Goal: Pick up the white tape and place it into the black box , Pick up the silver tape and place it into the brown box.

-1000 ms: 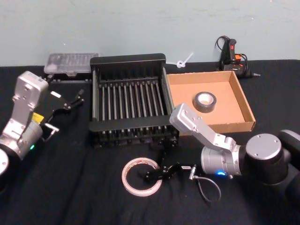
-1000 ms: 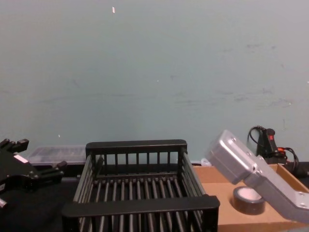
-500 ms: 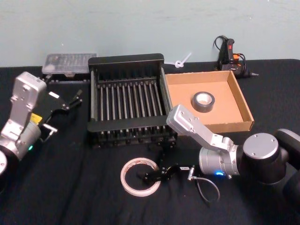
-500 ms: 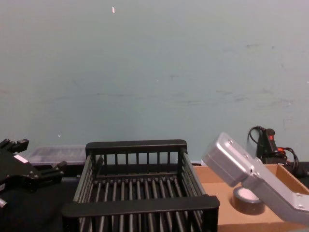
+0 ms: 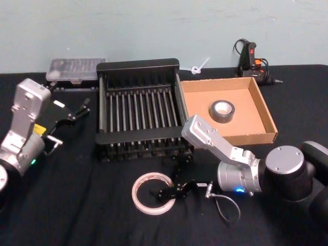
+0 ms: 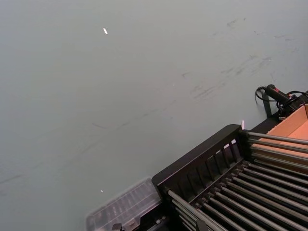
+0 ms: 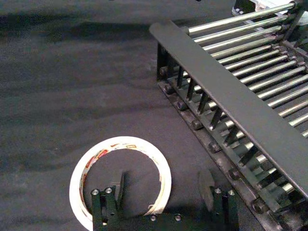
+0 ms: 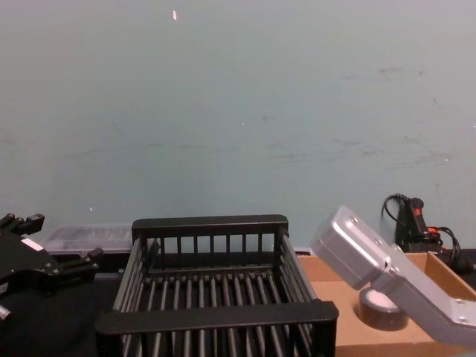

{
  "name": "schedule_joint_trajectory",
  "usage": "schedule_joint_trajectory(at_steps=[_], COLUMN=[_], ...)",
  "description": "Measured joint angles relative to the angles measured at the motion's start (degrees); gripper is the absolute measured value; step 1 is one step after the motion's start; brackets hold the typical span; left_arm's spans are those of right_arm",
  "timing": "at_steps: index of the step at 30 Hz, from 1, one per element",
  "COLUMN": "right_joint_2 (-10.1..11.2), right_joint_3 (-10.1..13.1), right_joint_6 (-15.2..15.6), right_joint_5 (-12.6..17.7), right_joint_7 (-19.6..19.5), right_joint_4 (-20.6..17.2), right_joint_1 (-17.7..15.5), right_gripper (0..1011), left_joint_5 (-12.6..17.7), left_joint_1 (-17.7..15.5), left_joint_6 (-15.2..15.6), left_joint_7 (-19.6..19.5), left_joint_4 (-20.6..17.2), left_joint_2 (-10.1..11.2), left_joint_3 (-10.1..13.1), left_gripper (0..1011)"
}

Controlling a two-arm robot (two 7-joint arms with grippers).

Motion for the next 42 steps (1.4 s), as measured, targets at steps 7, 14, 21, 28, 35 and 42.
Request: schedule_joint_trajectory(at_steps=[7,14,21,28,35,42], right_joint_2=[-0.02,-0.04,-0.07,-0.11,-0.08,-0.12], right_joint_3=[0.00,0.07,0.60,1.01,1.03,0.99], right_joint_6=[0.26,0.05,-1.04,-1.66,-1.76,-1.66], right_joint_5=[-0.07,-0.20,-0.47,-0.83,-1.51,-1.77], right_joint_7=[-0.04,-0.31,-1.18,-1.65,-1.73,-1.47], right_joint_4=[-0.03,-0.15,-0.57,-0.87,-0.87,-0.81], right_joint_1=[-0.06,-0.28,-0.70,-0.97,-1.11,-1.11], right_gripper=[1002,1002,1002,1002,1002,1002], left_joint_5=[0.00,0.00,0.00,0.00,0.00,0.00], left_joint_1=[-0.01,0.00,0.00,0.00,-0.01,0.00], left_joint_6=[0.00,0.00,0.00,0.00,0.00,0.00], left_joint_7=[0.00,0.00,0.00,0.00,0.00,0.00], left_joint_4=[0.00,0.00,0.00,0.00,0.00,0.00], left_joint_2=[0.00,0.00,0.00,0.00,0.00,0.00], left_joint_3=[0.00,0.00,0.00,0.00,0.00,0.00], left_gripper=[1001,1001,1001,1001,1001,1001])
